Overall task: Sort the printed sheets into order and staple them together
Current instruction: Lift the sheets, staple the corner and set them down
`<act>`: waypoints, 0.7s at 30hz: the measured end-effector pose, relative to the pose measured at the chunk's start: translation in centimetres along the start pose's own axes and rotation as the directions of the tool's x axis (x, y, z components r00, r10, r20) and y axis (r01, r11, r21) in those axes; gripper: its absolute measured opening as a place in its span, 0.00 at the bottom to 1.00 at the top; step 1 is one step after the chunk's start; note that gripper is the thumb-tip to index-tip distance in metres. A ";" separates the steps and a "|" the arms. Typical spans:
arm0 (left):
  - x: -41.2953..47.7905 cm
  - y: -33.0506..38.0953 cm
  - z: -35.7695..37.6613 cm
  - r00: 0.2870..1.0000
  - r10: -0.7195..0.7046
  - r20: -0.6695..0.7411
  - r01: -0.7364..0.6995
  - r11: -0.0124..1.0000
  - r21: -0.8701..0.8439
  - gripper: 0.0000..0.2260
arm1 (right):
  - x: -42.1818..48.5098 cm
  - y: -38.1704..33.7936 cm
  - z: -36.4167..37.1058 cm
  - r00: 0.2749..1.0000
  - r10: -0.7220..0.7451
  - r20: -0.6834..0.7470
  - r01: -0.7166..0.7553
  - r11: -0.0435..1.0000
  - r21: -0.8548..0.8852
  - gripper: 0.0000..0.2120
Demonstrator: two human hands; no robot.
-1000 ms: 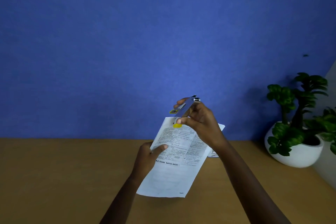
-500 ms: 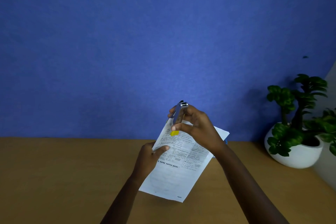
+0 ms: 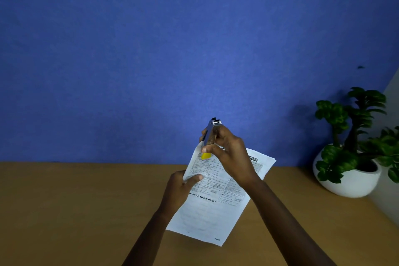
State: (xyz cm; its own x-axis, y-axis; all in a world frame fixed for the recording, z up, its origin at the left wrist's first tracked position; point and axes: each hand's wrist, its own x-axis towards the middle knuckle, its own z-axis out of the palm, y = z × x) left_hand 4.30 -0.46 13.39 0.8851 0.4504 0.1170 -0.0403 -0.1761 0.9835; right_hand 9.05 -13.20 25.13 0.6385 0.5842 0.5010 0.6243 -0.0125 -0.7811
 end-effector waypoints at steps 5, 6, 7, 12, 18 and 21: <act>-0.2 0.0 0.2 1.000 -0.014 0.003 0.014 1.000 0.017 0.04 | 0.2 0.5 0.2 0.999 0.012 -0.049 -0.011 1.000 0.017 0.12; -0.2 0.0 0.2 1.000 -0.021 0.000 0.021 1.000 0.012 0.04 | 0.2 0.6 0.2 0.999 0.016 -0.045 -0.015 1.000 0.023 0.12; -0.1 0.0 0.1 1.000 -0.026 -0.002 0.026 1.000 0.009 0.04 | 0.2 0.6 0.2 0.999 0.022 -0.044 -0.021 0.999 0.030 0.13; 0.2 0.1 -0.1 0.999 -0.025 -0.025 0.023 0.998 -0.052 0.03 | 0.2 0.8 0.0 0.993 -0.020 -0.118 0.032 0.995 0.099 0.14; 0.0 -1.0 -0.7 0.993 -0.088 -0.072 0.070 0.972 -0.223 0.06 | -0.6 2.7 -1.2 0.922 0.181 -0.341 -0.060 0.940 0.337 0.11; -0.1 -1.3 -1.0 0.988 -0.103 -0.111 0.063 0.946 -0.317 0.10 | -1.2 5.2 -2.0 0.842 0.350 -0.411 -0.154 0.886 0.437 0.03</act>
State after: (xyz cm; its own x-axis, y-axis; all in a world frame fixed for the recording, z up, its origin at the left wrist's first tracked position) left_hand 3.74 0.62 12.23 0.8277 0.5605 0.0292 -0.1292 0.1396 0.9818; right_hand 12.41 -15.60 21.15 0.9409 0.1538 0.3019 0.2577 0.2535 -0.9324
